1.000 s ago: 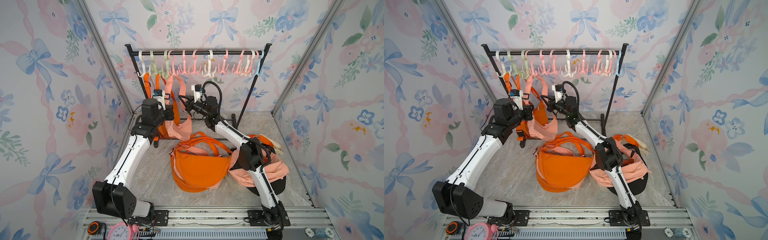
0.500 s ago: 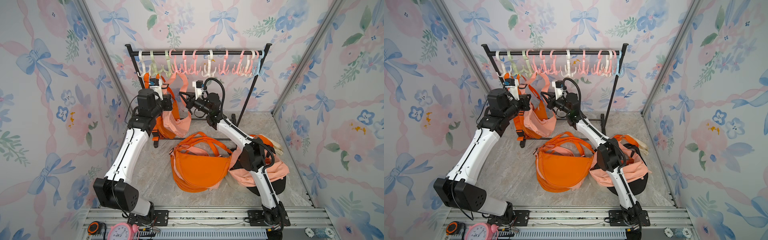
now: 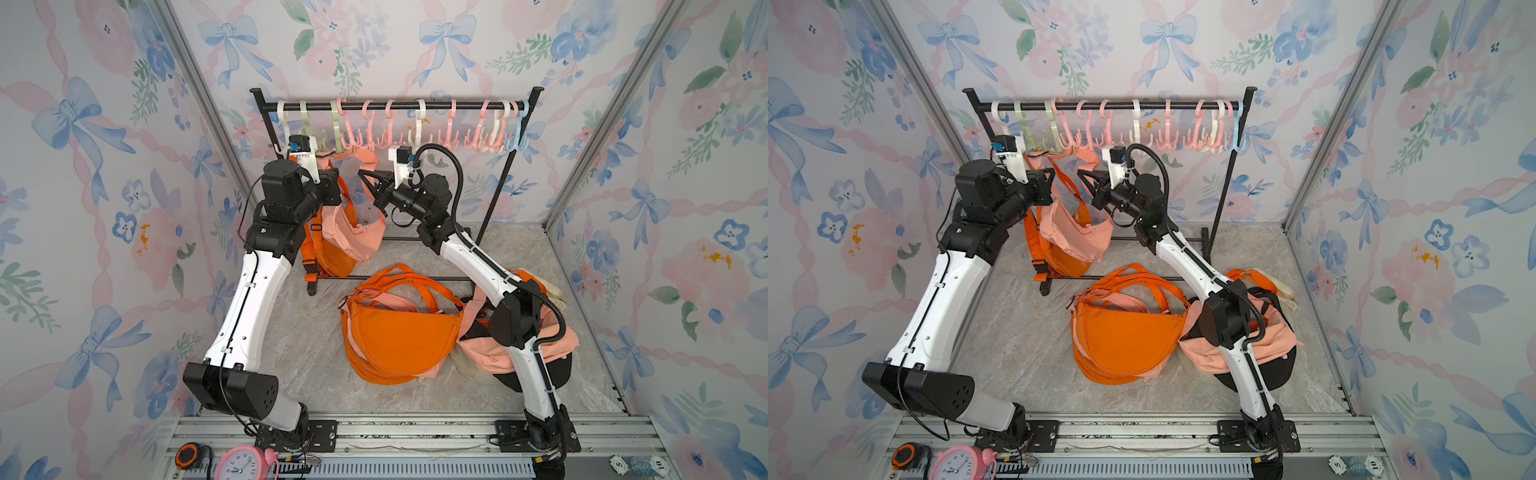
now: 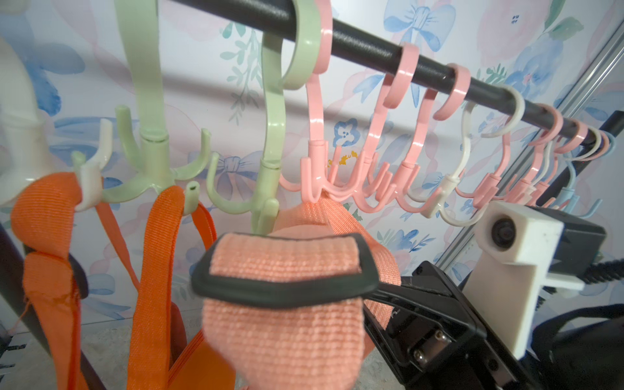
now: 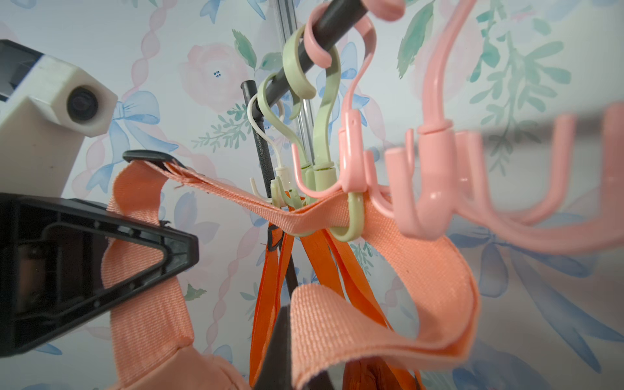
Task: Take the bag off the hook
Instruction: Pick up the bag from the hook.
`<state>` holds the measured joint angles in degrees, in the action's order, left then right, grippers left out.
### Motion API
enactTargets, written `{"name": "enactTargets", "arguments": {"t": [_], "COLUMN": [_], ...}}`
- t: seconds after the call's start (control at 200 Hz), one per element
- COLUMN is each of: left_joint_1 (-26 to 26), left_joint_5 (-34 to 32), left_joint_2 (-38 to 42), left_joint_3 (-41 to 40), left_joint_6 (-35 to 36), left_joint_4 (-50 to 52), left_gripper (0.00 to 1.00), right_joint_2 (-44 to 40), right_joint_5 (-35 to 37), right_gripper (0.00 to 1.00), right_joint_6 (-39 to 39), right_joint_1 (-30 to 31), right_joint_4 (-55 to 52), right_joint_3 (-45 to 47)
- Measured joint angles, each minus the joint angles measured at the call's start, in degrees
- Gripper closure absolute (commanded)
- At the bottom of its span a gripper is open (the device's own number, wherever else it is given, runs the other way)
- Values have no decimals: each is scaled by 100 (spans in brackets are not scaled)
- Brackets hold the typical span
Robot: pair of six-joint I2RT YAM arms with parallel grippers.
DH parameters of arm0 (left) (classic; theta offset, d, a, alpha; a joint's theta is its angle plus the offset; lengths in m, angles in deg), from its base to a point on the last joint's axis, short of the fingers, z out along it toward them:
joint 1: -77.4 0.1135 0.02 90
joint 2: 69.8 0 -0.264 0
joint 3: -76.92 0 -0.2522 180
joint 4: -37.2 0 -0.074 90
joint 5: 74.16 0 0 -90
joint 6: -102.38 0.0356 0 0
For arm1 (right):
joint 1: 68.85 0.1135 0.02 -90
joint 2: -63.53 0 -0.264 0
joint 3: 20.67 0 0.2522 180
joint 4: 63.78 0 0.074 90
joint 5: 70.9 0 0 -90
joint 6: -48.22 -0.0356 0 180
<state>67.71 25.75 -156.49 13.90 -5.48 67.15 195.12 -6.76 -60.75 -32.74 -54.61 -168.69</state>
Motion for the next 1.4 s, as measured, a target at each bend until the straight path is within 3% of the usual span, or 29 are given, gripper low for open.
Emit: {"name": "enactTargets", "arguments": {"t": [0.36, 0.975, 1.395], "left_joint_1": [11, 188, 201], "left_joint_5": [-2, -116, -105], "left_joint_2": [-114, 129, -63], "left_joint_3": [782, 1080, 1574], "left_joint_6": [-37, -37, -39], "left_joint_4": [240, 474, 474], "left_gripper": [100, 100, 100], "right_joint_2": [-254, -1784, -1856], "right_joint_5": [2, 109, 240], "right_gripper": [100, 100, 100], "right_joint_6": [238, 688, 973], "right_joint_1": [0, 116, 105], "right_joint_4": [-269, 39, -48], "right_joint_3": [85, 1915, 1832]}}
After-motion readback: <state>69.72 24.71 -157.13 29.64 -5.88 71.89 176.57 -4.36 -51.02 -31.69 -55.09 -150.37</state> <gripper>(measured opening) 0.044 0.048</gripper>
